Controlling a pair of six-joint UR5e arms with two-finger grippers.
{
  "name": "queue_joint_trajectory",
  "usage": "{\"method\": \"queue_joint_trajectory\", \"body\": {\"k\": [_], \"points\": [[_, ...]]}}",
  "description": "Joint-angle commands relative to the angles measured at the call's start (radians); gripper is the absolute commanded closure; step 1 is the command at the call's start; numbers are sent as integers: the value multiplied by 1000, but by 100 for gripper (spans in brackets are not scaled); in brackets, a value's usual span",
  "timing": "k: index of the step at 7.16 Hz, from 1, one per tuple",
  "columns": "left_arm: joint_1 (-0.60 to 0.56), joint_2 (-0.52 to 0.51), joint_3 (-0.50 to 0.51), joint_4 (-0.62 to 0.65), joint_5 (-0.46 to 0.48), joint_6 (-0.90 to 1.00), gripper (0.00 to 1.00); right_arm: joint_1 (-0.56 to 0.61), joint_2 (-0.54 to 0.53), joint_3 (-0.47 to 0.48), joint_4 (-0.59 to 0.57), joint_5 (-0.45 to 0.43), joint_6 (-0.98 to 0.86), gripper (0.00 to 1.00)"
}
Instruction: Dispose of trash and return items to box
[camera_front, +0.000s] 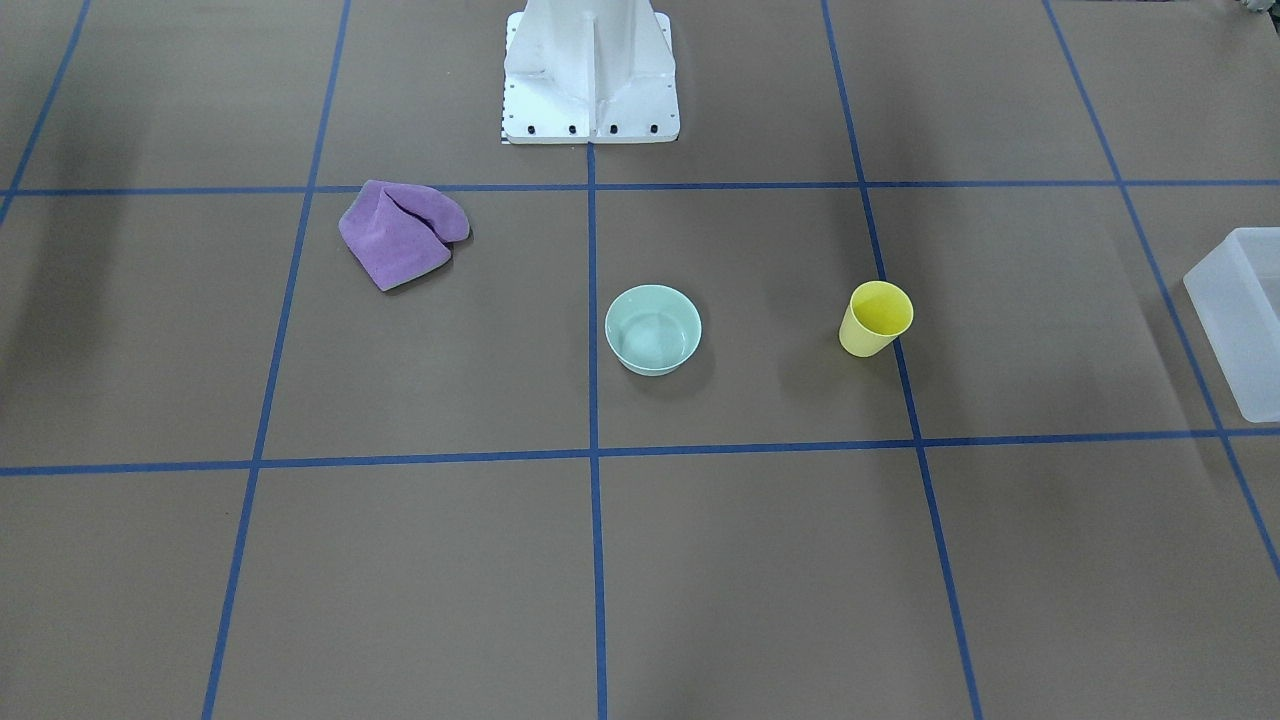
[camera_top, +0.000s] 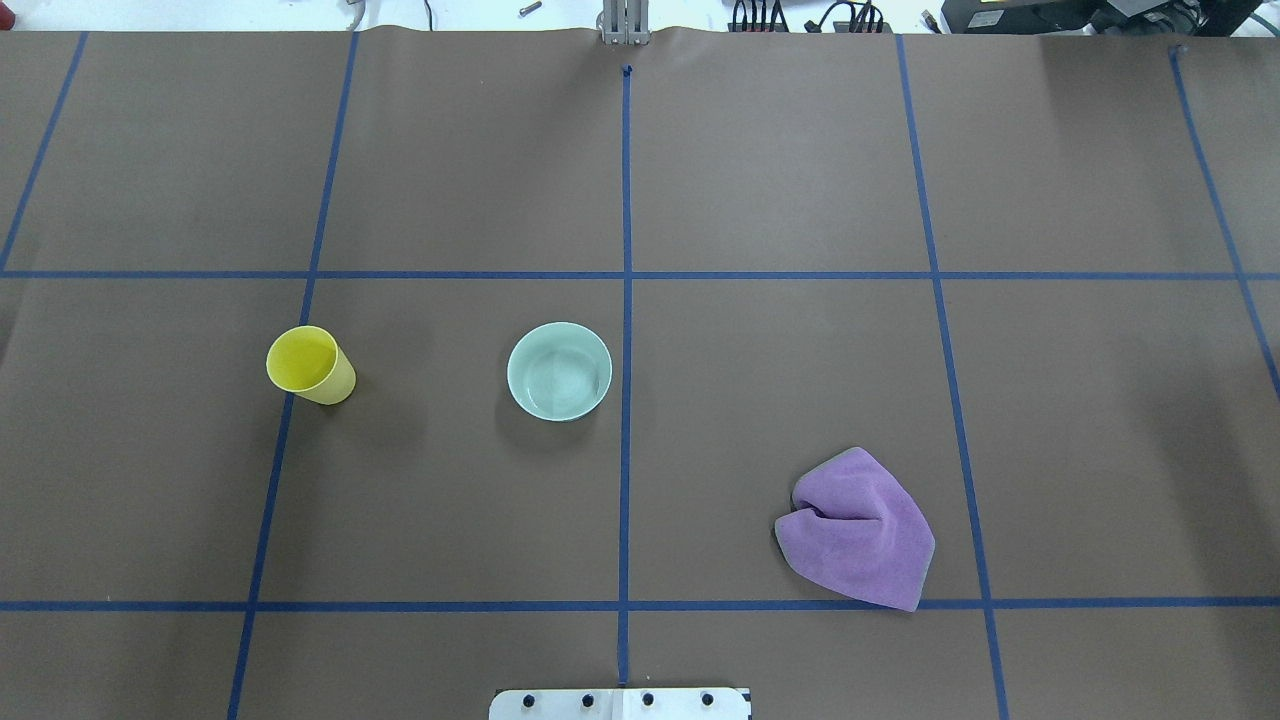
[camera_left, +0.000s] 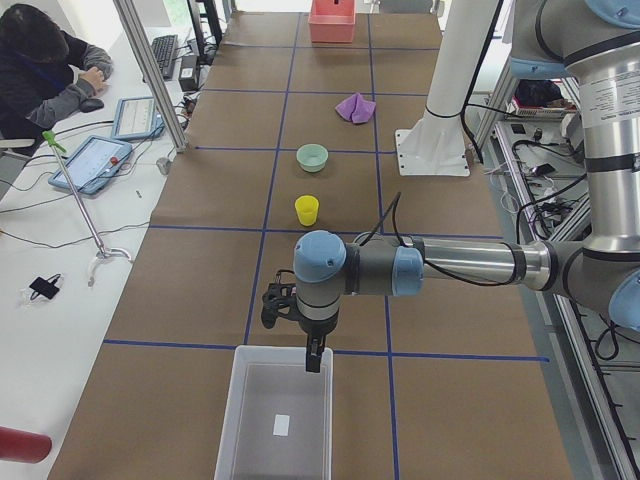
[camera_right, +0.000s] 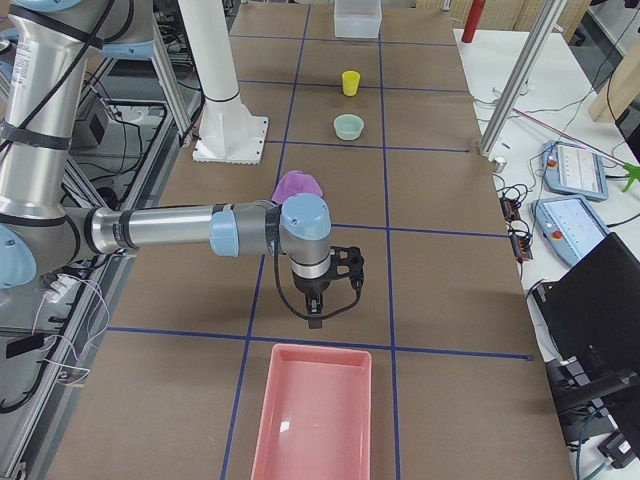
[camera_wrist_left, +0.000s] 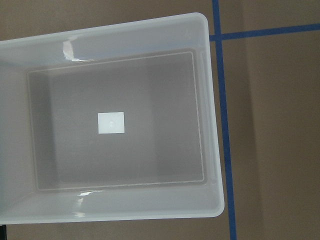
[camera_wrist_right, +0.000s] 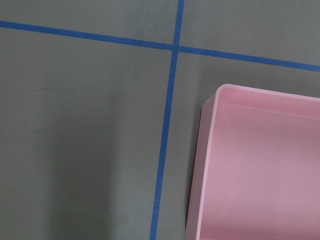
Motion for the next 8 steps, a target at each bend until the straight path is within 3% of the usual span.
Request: {"method": "queue_joint_trajectory", "body": {"k": [1,4,6,7,8], "points": [[2,6,-33,6,1,2,1,-1,0,2,1,1,0,0],[3,5,-44,-1,0,3,1,-7,18,9,3,38,15,0],[0,-6,-139,-2,10,2,1,-5,79,15,6,53,15,0],[0,-24,-142,-30,7,-1,1,-5,86,16,13,55,20,0],[6,-64,-124,-137,9,-4,1,-4,78,17,45,56,-7,0]]}}
